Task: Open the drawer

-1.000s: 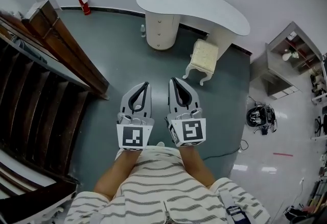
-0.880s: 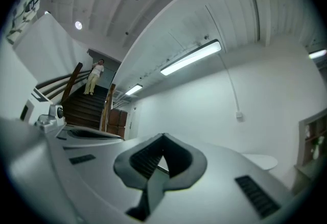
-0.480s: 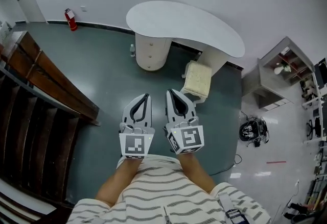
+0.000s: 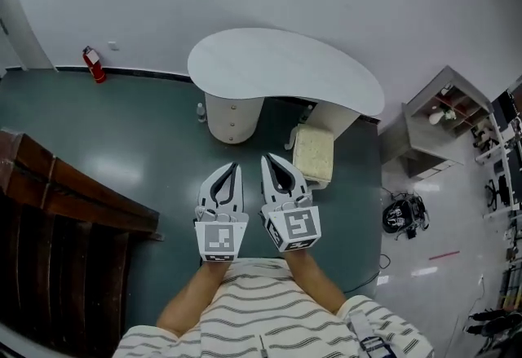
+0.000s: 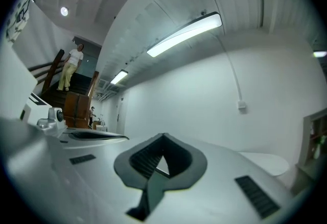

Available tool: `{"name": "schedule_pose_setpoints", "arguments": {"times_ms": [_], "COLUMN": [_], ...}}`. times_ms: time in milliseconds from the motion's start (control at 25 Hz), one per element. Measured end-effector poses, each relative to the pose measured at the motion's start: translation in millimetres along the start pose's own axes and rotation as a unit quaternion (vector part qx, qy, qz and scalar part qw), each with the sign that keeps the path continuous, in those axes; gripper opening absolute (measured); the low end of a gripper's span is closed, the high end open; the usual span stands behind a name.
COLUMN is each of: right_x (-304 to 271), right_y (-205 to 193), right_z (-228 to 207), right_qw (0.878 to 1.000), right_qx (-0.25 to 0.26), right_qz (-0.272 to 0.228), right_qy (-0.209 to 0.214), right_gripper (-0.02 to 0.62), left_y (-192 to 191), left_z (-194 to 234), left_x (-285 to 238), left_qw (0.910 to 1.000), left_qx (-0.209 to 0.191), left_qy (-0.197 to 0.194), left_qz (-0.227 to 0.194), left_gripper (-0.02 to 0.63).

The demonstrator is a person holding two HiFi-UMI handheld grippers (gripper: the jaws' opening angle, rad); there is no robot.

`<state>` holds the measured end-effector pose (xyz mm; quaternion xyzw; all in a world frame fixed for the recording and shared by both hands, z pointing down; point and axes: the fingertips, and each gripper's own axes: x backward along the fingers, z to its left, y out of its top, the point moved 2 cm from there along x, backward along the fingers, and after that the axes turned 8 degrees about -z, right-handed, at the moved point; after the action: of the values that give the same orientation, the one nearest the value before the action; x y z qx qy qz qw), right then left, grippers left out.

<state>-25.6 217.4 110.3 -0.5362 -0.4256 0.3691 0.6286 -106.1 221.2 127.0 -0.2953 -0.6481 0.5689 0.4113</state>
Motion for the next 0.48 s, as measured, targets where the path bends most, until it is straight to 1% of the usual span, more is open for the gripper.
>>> {"name": "schedule_pose_setpoints", "arguments": {"times_ms": [200, 480], "right_x": [-34, -52], "right_y": [-2, -10], "right_z": [-9, -26], "right_qw": [1.0, 0.999], "right_qx": [-0.001, 0.007], "right_qz": [0.001, 0.009], "right_qy": [-0.015, -0.04], "right_gripper": [0.014, 0.014], "left_y": [-2, -15], "left_z": [22, 35], "left_x": [-27, -51], "left_qw": [0.9999, 0.9997], "left_qx": [0.005, 0.014], "left_qy": [-0.015, -0.018], "left_qz": [0.0, 0.007], "left_gripper": [0.0, 0.0]}}
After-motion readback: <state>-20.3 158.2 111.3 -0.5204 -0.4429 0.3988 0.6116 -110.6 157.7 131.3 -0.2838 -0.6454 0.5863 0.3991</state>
